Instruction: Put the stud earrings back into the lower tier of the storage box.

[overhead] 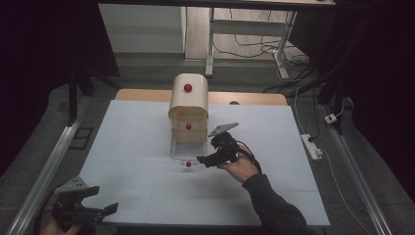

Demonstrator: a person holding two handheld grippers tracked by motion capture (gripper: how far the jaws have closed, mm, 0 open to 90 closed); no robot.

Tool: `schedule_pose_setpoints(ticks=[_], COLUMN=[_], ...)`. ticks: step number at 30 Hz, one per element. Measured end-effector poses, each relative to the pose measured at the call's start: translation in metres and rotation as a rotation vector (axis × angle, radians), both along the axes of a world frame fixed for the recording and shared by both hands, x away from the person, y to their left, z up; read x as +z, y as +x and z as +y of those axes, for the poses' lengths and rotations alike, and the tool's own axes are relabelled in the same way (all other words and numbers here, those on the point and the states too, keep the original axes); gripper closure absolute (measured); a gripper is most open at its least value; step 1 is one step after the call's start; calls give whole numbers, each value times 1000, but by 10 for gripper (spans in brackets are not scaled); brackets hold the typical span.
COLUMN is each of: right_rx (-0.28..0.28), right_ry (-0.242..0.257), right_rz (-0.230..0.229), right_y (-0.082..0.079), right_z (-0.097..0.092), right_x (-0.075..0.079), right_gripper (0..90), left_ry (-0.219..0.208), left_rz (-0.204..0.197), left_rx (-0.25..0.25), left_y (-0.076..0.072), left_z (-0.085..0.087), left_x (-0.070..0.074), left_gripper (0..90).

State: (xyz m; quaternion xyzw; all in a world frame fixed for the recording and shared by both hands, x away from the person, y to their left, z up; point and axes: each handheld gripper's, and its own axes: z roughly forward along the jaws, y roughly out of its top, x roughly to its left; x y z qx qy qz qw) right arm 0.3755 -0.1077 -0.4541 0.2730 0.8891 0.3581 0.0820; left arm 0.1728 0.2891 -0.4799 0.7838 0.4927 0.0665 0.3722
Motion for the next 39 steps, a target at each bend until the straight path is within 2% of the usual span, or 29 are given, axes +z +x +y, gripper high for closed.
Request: schedule_pose_setpoints(ticks=[4, 12, 14, 33, 39], right_rx=[0, -6, -2, 26, 26], right_ry=[-2, 31, 35, 63, 31], right_rz=[1, 1, 9, -10, -35], right_y=[-2, -7, -9, -27, -34], right_z=[-4, -13, -15, -28, -31], right_x=[3, 9, 9, 12, 7], right_gripper=[88, 21, 18, 0, 0], left_ry=[-1, -3, -4, -7, -7], left_rz=[3, 3, 1, -13, -16], left_rx=[-1, -3, -5, -19, -18], left_y=[0, 0, 0, -2, -2], left_z=[0, 1, 0, 0, 1], left_x=[0, 0, 0, 1, 0], left_gripper=[25, 26, 26, 12, 6])
